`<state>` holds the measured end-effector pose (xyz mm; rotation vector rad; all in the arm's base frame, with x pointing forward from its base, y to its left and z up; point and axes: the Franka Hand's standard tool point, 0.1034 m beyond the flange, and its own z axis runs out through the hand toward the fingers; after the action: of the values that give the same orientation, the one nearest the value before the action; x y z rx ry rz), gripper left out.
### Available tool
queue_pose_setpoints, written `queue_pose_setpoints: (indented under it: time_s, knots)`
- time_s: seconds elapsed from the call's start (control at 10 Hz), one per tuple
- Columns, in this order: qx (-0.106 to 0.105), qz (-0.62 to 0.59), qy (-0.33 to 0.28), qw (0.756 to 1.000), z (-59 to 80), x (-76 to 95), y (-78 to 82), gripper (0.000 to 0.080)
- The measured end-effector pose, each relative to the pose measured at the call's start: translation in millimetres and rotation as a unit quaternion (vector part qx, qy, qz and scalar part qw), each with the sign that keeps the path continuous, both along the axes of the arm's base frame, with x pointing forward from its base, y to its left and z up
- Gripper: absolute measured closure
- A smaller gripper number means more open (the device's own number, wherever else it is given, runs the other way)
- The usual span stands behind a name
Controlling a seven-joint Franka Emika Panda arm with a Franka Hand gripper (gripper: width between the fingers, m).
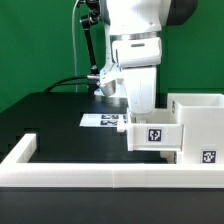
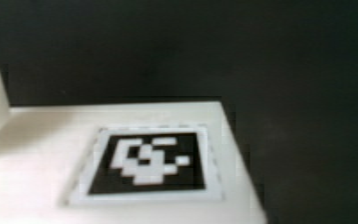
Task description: Assemble drawer
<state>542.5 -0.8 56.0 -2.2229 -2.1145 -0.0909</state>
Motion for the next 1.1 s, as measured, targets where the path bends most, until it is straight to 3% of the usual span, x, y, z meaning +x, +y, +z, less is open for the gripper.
queue_pose_setpoints:
  time_s: [0.3, 0.9, 1.1]
  knots:
    - [0.001, 0.002, 0.002, 1.0, -1.0, -0.8, 2.4, 0.0755]
    - [-0.001, 0.016, -0.013, 1.0, 0.0, 2.7, 30.4, 0.0755]
    - [-0.001, 0.014, -0.018, 1.0, 0.0, 3.1, 29.0, 0.0755]
